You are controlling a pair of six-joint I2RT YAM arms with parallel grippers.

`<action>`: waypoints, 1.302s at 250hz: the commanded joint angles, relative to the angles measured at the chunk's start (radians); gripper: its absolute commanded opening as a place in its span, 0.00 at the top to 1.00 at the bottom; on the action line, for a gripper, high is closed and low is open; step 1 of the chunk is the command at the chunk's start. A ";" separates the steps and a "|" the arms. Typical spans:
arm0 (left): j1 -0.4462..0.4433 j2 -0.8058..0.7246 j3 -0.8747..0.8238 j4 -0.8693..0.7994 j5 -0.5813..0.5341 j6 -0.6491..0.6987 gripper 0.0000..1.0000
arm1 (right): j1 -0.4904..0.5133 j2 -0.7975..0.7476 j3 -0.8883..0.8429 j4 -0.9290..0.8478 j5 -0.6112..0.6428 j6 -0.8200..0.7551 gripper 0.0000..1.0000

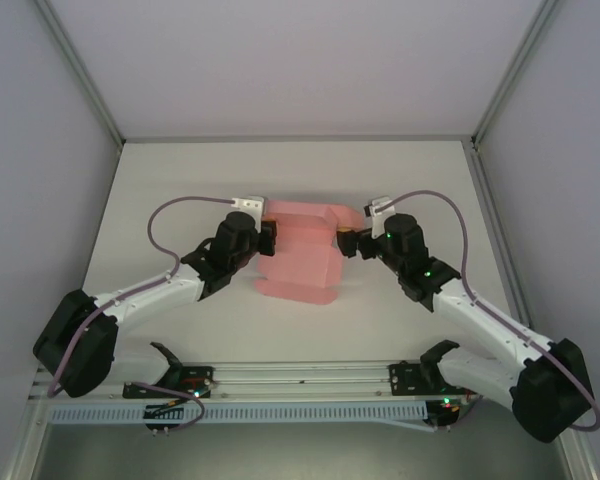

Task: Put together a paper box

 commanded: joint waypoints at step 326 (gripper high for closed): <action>0.181 -0.078 -0.048 -0.041 0.314 0.032 1.00 | -0.220 -0.118 0.069 -0.106 -0.409 0.057 0.05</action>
